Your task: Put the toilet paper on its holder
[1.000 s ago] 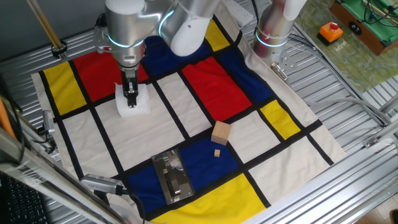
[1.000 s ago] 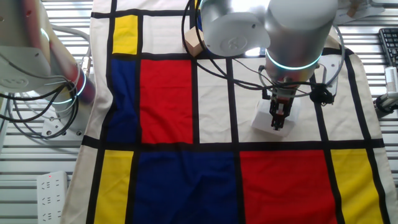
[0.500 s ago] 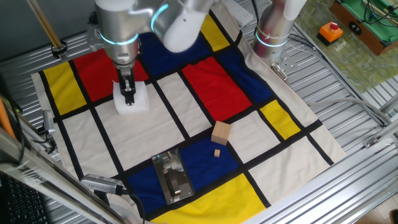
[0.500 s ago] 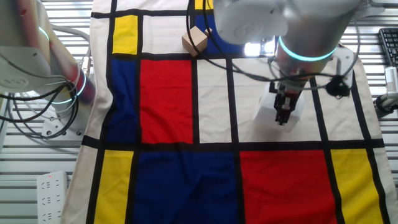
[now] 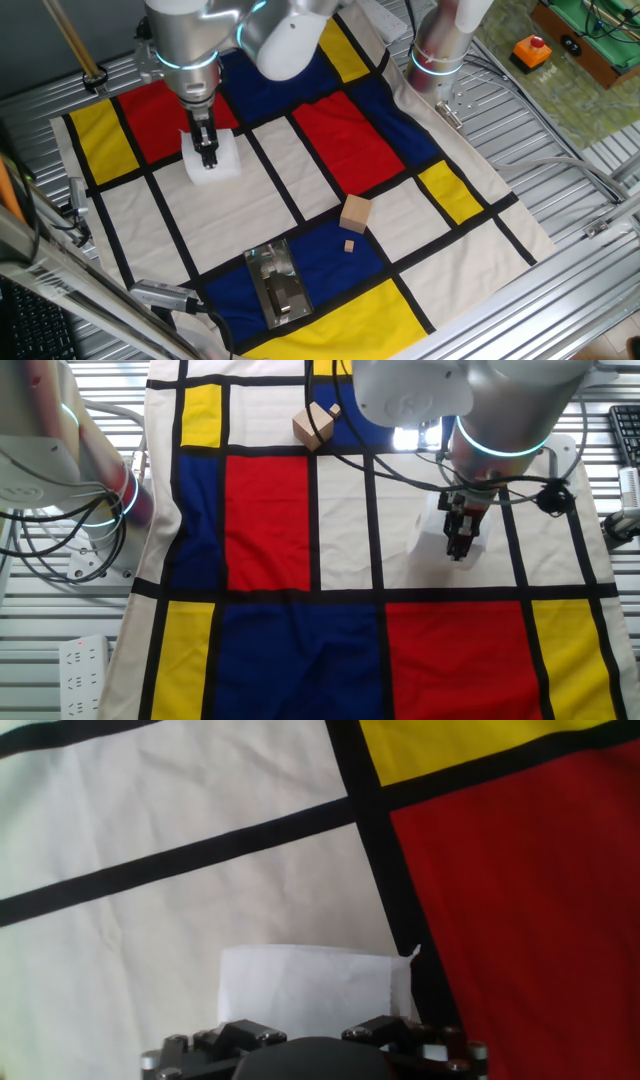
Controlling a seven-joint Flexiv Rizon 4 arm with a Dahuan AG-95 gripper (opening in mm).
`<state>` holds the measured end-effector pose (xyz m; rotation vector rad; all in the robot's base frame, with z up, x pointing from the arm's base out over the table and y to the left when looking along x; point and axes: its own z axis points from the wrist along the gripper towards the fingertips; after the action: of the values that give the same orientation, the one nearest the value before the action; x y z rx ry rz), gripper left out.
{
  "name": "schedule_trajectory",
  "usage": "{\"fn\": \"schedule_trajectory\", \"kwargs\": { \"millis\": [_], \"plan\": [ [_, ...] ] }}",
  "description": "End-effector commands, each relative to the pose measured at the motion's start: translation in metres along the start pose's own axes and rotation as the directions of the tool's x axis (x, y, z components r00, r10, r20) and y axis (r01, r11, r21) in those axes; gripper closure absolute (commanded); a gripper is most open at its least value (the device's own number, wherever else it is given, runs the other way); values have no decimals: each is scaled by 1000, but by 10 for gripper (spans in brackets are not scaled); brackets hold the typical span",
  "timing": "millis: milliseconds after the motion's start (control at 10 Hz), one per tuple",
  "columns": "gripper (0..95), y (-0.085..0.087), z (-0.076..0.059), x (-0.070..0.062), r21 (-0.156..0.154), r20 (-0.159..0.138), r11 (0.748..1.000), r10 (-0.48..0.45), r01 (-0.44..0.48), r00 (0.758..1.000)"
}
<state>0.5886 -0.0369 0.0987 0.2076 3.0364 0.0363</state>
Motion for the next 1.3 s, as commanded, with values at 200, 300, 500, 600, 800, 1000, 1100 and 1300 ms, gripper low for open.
{"fn": "schedule_trajectory", "kwargs": {
  "millis": [200, 300, 500, 600, 800, 1000, 1100, 1300],
  "plan": [
    [950, 22, -9, -5, -38, -39, 933, -361, 359, 932],
    [950, 27, -9, -5, -44, -45, 893, -450, 448, 892],
    [950, 38, -4, -3, -56, -59, 747, -665, 662, 745],
    [950, 41, -2, -2, -49, -75, 682, -731, 730, 678],
    [950, 42, -3, -2, -70, -90, 540, -841, 839, 533],
    [950, 43, -7, -1, -106, -92, 371, -928, 923, 362],
    [950, 45, -10, 1, -118, -88, 296, -954, 948, 287],
    [950, 47, -15, 2, -120, -71, 161, -986, 980, 153]
  ]
}}
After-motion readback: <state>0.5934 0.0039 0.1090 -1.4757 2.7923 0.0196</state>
